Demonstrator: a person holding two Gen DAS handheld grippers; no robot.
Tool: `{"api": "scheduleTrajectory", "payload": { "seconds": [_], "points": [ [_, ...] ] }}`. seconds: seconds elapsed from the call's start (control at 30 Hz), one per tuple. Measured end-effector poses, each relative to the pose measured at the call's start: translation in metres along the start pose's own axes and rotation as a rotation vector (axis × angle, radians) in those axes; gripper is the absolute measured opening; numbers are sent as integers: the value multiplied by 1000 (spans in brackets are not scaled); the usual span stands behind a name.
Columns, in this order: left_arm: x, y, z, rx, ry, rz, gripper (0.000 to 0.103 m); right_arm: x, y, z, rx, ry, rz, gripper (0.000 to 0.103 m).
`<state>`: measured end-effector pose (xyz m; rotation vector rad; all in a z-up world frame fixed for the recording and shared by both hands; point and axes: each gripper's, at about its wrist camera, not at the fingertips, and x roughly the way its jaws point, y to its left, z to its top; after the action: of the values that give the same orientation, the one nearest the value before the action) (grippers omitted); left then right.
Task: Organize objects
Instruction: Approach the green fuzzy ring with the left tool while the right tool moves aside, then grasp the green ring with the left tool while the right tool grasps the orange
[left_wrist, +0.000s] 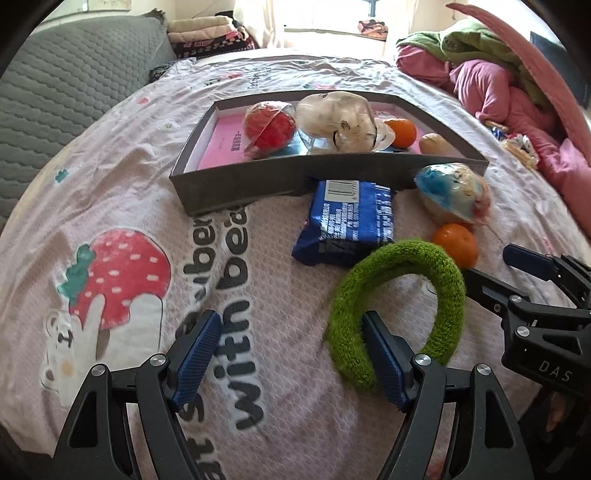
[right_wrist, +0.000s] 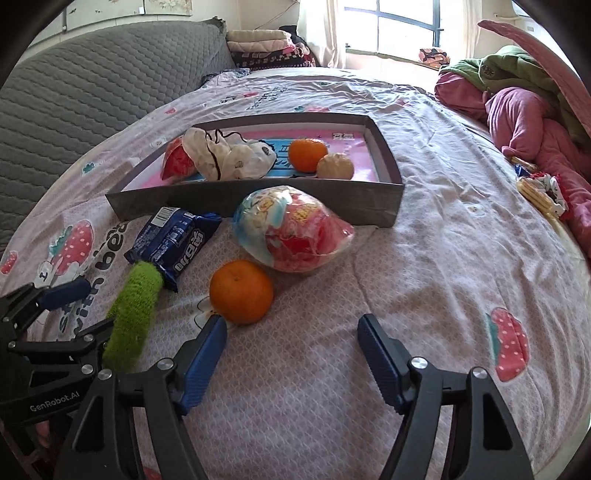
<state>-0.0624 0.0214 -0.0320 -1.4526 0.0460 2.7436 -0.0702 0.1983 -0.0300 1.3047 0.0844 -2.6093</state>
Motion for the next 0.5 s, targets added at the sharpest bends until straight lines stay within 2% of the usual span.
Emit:
{"api": "scheduleTrajectory", "payload": {
  "seconds": [0.2, 0.3, 0.37, 0.43, 0.5],
  "points": [
    [6, 2, 8, 29, 23, -20, 80, 6, 12, 3, -19, -9, 43, 67],
    [10, 3, 12, 38, 32, -31, 80, 8, 18, 4, -36, -10, 62, 58],
    [11, 1, 13, 45, 30, -31, 80, 11, 19, 5, -42, -11, 61, 56],
    [12, -3, 13, 69, 24, -32, 77, 13, 18, 6, -39, -9, 70, 52],
    [13, -6, 13, 90, 18, -40, 69, 15, 18, 8, -35, -11, 83, 49]
  ]
}}
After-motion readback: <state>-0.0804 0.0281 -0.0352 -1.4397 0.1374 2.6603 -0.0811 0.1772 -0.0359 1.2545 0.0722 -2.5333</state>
